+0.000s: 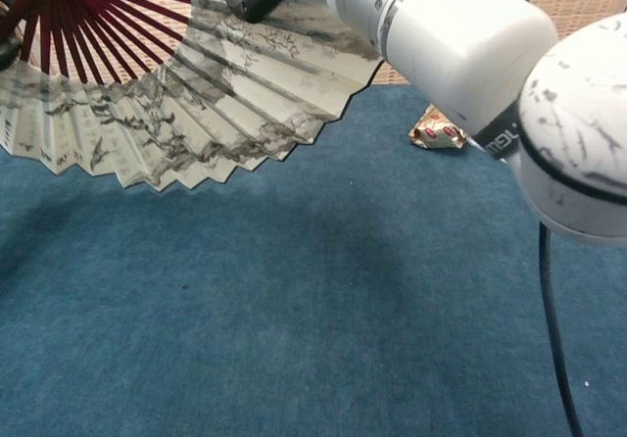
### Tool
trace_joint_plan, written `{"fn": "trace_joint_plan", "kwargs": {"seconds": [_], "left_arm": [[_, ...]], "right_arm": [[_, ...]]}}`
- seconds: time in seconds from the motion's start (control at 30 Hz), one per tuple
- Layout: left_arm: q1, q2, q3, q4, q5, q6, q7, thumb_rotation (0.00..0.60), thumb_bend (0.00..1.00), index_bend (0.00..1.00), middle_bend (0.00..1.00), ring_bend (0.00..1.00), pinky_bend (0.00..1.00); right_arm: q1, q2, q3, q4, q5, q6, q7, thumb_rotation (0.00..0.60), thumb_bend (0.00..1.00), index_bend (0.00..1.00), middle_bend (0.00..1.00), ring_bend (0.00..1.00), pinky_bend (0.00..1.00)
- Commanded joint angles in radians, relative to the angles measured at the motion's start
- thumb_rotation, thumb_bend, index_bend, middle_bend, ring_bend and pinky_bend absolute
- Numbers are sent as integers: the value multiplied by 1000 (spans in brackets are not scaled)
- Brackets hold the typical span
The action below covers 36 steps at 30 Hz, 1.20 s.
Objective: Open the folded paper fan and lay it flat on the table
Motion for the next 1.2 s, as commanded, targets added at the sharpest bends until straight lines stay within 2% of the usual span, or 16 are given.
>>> {"fn": "trace_joint_plan", "kwargs": {"seconds": [0.03,0.1,0.17,0.43,0.63,0.9,1.03,1.13,1.17,1.2], "left_arm": [[6,12,27,-9,16,-19,0,600,469,56,200,134,75],[9,11,40,-12,26,-21,-2,600,464,4,144,105,75],[12,12,56,-15,39,-21,1,600,461,0,117,89,75],[23,19,84,-20,77,1,7,600,456,0,78,56,75],[42,52,126,-35,123,16,-1,600,440,0,58,28,75],[68,61,154,-2,139,31,-30,600,436,0,45,13,75],[70,62,157,4,139,30,-38,600,435,0,45,13,75],[74,63,165,16,144,29,-42,600,434,0,45,12,74],[77,58,174,26,143,19,-45,600,434,0,46,12,74],[79,54,177,33,143,17,-50,600,434,0,47,12,74]], "right_arm": [[0,-5,-3,5,-5,-3,0,600,680,655,112,0,0],[1,-9,-5,9,-8,-5,-3,600,680,655,111,0,0],[3,-12,-8,12,-11,-7,-7,600,680,655,111,0,0],[2,-16,-16,17,-29,-5,-29,600,680,655,111,0,0],[-11,10,-34,-7,-46,-5,-53,600,680,655,111,0,0],[-78,90,-130,-88,-121,0,-68,600,680,655,111,0,0],[-92,105,-147,-103,-136,3,-67,600,680,655,111,0,0],[-124,130,-188,-129,-167,15,-69,600,680,655,111,0,0],[-145,143,-233,-140,-191,15,-73,600,680,655,111,0,0],[-157,150,-253,-145,-213,19,-67,600,681,655,111,0,0]]}}
